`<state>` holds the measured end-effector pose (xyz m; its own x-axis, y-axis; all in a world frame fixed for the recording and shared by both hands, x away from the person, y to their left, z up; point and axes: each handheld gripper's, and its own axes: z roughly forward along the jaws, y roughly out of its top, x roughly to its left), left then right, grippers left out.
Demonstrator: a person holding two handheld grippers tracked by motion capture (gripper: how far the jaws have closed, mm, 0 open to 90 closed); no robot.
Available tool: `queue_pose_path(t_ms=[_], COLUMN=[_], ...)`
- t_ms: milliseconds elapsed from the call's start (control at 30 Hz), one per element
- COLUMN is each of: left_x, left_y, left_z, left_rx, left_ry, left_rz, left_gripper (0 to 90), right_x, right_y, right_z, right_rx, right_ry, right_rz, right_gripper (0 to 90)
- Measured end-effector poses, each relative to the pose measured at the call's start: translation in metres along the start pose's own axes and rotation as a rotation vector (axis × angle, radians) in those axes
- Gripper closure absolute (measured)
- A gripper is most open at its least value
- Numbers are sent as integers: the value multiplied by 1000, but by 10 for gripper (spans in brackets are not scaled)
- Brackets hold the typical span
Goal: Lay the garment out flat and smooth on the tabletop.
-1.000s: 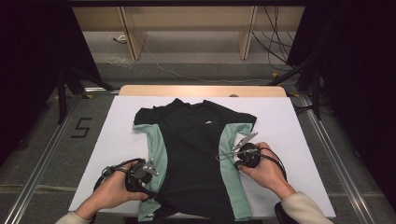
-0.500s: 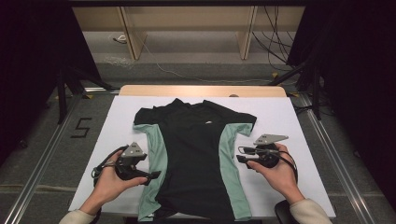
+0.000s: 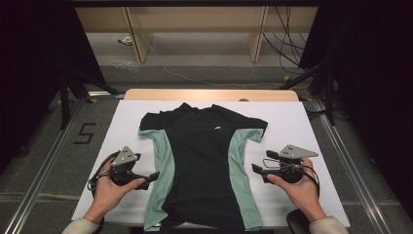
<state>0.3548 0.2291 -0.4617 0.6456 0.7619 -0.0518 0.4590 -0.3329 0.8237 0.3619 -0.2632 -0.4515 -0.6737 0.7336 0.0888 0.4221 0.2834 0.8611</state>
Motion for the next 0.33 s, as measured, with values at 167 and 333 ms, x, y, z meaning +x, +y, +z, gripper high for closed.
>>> queue_pose_path(t_ms=[167,333], left_x=[1,-1], left_y=[-1,0], left_z=[0,1], left_rx=[0,4], left_ry=[10,21], left_rz=[15,44], left_gripper=[0,0], right_x=[-1,0], right_y=[1,1], right_z=[-1,-3], right_rx=[-21,-29], right_ry=[-3,-19], right_rz=[-9,-13], right_gripper=[189,174])
